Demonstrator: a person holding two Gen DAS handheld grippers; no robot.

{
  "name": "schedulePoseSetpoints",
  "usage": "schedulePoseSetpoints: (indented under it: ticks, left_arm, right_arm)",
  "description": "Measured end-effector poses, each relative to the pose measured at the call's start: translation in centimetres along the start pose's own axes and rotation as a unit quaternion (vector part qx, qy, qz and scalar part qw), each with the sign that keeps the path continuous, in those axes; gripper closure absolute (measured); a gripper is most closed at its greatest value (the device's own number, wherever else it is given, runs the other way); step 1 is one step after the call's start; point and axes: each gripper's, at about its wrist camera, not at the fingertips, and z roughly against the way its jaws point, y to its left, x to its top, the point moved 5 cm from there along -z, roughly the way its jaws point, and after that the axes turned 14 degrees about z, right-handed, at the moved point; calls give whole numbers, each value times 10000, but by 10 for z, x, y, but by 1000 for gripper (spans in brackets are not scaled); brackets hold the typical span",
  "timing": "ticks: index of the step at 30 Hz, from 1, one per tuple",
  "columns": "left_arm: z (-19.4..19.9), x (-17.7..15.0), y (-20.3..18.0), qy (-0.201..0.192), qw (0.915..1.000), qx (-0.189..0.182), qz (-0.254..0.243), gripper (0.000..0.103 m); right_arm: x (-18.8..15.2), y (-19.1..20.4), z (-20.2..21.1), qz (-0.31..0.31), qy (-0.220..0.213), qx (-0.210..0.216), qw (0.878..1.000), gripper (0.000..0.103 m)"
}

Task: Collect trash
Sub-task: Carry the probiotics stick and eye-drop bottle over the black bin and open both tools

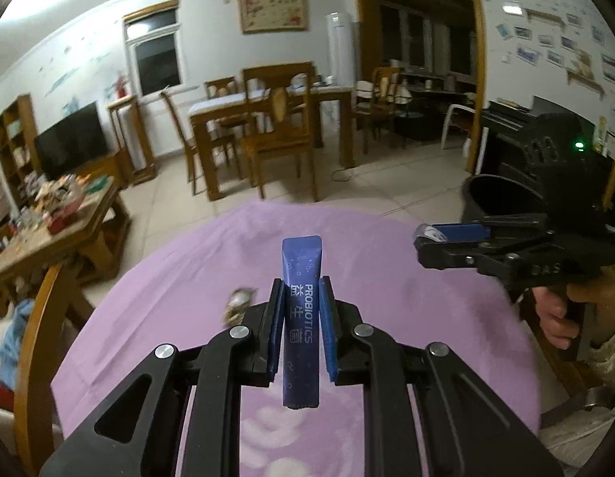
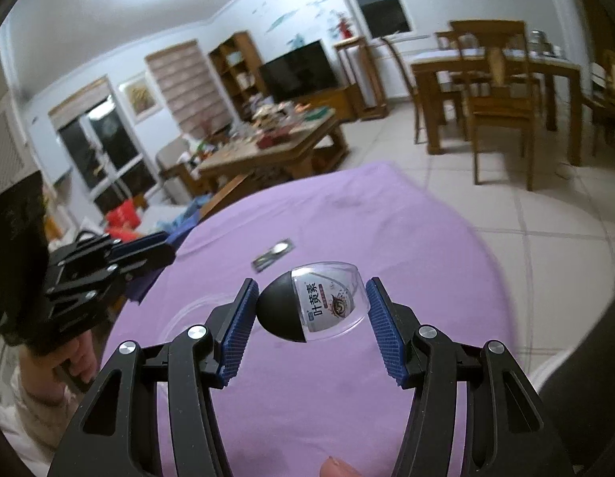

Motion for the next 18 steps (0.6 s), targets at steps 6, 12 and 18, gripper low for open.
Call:
schedulePoseSetpoints:
  ticks: [6, 12, 18]
  left_arm:
    - [-13, 18, -69, -110, 9983, -441, -366, 86]
    - [-40, 31, -137, -103, 9909, -1259, -459, 86]
    - [-83, 38, -218, 120, 9722, -2312, -354, 86]
  right_arm:
    - [-17, -66, 67, -372, -369, -410, 9978, 47]
    - [-50, -134, 145, -819, -785, -1013, 9884, 47]
    - [-98, -211, 216, -1470, -1062, -1716, 9683, 47]
